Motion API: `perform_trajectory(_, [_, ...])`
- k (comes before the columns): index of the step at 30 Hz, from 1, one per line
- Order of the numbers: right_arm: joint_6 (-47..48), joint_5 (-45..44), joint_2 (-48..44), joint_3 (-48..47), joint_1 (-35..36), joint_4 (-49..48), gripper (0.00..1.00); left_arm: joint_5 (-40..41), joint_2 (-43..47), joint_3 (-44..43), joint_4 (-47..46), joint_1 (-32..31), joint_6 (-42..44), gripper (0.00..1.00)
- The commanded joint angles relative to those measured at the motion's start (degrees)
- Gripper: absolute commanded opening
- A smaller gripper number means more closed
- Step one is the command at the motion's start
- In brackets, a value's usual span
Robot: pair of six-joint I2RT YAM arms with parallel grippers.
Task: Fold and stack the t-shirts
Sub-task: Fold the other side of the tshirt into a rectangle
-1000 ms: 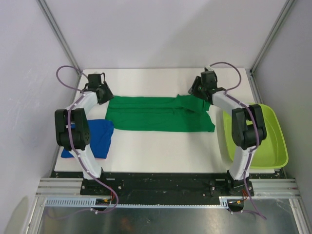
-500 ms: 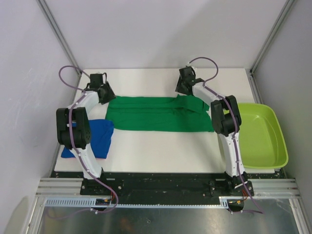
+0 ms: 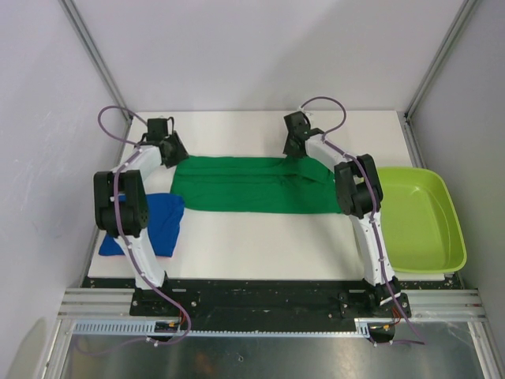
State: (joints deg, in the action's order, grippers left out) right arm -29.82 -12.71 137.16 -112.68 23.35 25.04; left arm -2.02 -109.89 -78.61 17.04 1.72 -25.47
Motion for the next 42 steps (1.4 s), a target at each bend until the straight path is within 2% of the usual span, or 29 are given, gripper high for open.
perform_trajectory(1, [0.4,-0.6,0.7,-2.6,0.5,0.5,0.25,-1.2,-1.6,-3.0,-1.0,-0.5,-0.6,0.47])
perform_trajectory(5, [0.6,-1.3,-1.0,-1.7,0.8,0.6,0.05,-1.7,-3.1,-3.6,-1.0,-0.8,-1.0,0.45])
perform_trajectory(8, [0.9,-2.0,-3.3,-0.1,1.0,0.6,0.01,-1.4,-3.8,-3.8,-0.9,-1.0,-1.2,0.43])
perform_trajectory(27, [-1.7,-3.4,-20.0,17.2,3.6,-0.1,0.0,0.3,-6.3,-6.0,-0.7,-1.0,-1.2,0.37])
perform_trajectory(42, [-7.8,-2.6,-26.3,28.5,8.3,-0.9,0.0,0.6,-4.6,-2.7,-0.5,-1.0,-0.9,0.35])
